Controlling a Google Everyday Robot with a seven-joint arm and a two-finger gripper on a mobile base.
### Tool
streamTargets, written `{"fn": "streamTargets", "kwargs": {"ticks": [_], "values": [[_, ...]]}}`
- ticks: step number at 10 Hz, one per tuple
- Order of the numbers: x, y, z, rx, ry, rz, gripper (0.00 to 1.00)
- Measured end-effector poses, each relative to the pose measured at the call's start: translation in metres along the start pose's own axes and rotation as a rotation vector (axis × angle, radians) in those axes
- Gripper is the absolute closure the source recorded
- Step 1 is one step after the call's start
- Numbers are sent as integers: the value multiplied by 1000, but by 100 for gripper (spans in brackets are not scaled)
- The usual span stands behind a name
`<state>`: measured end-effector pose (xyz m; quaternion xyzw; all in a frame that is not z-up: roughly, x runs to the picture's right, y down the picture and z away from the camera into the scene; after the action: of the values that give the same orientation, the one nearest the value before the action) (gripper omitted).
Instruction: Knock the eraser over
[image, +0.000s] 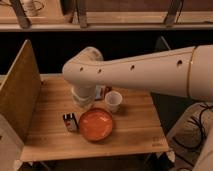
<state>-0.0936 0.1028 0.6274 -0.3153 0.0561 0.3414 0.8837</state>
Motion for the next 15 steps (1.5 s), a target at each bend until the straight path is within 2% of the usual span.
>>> {"fn": "streamTargets", "kwargs": {"ticks": [4, 6, 7, 9, 11, 15], "values": [[1, 3, 0, -2, 2, -1, 100], [-7, 2, -6, -2, -19, -3, 100], [-10, 9, -3, -18, -22, -14, 100], [-13, 35, 10, -79, -2, -45, 100], [-7, 54, 31, -143, 44, -58, 100], [-8, 69, 71, -246, 106, -69, 100]]}}
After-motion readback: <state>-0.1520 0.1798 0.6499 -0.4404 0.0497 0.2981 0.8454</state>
